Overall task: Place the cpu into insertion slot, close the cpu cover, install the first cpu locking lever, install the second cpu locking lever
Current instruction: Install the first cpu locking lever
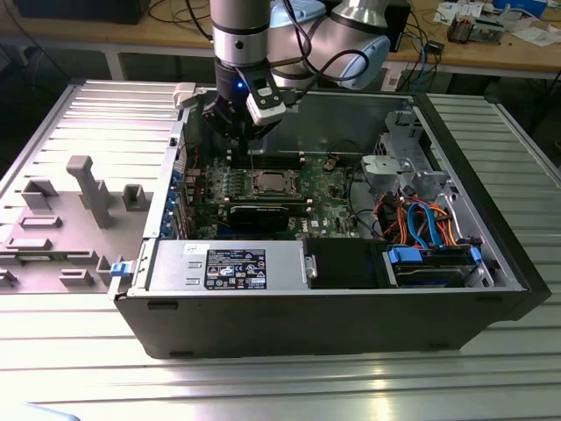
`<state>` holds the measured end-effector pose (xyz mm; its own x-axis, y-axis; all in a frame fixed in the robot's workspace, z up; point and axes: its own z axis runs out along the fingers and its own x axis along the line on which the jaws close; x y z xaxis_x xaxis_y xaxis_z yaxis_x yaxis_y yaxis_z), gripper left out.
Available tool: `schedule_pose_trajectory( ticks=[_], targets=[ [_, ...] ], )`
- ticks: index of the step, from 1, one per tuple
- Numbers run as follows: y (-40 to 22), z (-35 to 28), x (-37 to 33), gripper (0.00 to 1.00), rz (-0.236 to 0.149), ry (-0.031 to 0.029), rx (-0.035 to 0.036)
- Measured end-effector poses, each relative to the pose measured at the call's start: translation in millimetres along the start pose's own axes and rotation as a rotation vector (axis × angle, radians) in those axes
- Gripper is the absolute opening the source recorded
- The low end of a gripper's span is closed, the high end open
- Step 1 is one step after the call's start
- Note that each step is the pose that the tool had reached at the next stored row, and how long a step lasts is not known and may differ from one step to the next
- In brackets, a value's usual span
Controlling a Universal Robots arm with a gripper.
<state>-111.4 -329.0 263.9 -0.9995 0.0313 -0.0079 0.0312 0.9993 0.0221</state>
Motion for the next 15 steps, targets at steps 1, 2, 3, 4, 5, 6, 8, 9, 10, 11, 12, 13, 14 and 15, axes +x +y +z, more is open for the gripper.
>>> schedule_pose_trajectory(
  ticks=[1, 2, 3, 4, 5, 6, 8, 9, 10, 11, 12, 13, 14, 15],
  targets=[
    [1.6, 0.0, 0.1, 0.11, -0.001, 0.0, 0.0],
    [3.0, 0.1, 0.1, 0.11, -0.001, -0.0001, 0.0],
    [4.4, 0.1, 0.2, 0.11, -0.002, -0.0001, -0.0001],
    [5.6, 0.2, 0.2, 0.11, -0.004, -0.0001, -0.0002],
    [7.4, 0.2, 0.2, 0.11, -0.005, -0.0001, -0.0002],
    [8.3, 0.2, 0.3, 0.11, -0.007, -0.0001, -0.0002],
    [11.8, 0.5, 0.3, 0.11, -0.012, -0.0001, -0.0002],
    [12.9, 0.5, 0.4, 0.11, -0.014, 0.0, -0.0002],
    [14.0, 0.7, 0.4, 0.11, -0.016, 0.0001, -0.0002],
    [14.7, 0.9, 0.5, 0.11, -0.018, 0.0001, -0.0002],
    [15.4, 1.1, 0.5, 0.11, -0.02, 0.0, -0.0003],
    [16.3, 1.6, 0.5, 0.11, -0.022, 0.0, -0.0003],
    [17.3, 2.0, 0.6, 0.11, -0.025, 0.0, -0.0003],
    [17.9, 2.1, 0.6, 0.11, -0.025, 0.0001, -0.0002]
  ],
)
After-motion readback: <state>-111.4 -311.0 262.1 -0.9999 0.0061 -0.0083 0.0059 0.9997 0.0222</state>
